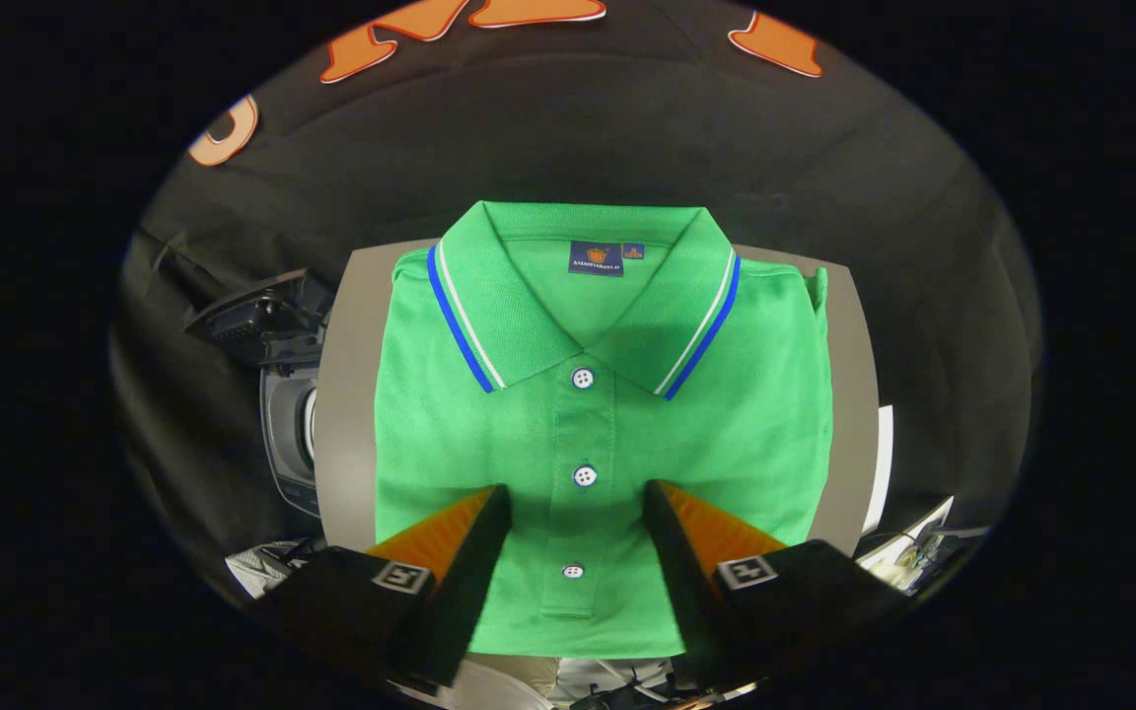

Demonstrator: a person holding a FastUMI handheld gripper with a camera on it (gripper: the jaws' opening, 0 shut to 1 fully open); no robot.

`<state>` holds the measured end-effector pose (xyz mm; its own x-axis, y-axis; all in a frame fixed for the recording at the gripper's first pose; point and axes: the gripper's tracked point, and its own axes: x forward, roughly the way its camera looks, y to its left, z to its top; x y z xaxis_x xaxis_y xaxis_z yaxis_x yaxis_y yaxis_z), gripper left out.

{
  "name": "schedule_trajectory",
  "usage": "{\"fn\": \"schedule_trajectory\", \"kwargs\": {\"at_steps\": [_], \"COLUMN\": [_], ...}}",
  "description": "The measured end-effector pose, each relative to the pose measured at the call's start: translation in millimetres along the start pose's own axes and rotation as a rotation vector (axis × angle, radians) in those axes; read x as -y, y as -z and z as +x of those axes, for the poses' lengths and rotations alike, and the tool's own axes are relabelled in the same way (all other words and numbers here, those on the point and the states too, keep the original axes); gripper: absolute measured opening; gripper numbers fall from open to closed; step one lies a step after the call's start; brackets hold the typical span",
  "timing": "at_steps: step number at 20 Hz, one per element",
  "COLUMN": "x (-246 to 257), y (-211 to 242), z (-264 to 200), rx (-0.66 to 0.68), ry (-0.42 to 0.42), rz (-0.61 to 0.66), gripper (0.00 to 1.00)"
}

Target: Put the clothes into the washing machine and then close the washing machine lid.

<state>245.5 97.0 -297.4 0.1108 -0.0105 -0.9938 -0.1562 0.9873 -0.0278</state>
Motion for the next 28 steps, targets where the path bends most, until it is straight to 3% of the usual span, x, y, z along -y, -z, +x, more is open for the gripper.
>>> {"fn": "schedule_trajectory", "kwargs": {"at_steps": [4,6,8,14,18,28], "x": [-1,-3,-2,2,11,-1], "y": [-1,-4,-5,-24,-32,-8], "z": [-4,-9,-7,-25,-52,-137], "rx": [0.041,0.086,0.19,0.682,0.854,1.182], "ry": [-0.004,-0.035,-0.082,-0.253,-0.285,-0.322], "rz": [-0.007,0.008,0.044,0.136,0.147,-0.014], "gripper": [0.24,0.09,0.09,0.08,0.08,0.08]}}
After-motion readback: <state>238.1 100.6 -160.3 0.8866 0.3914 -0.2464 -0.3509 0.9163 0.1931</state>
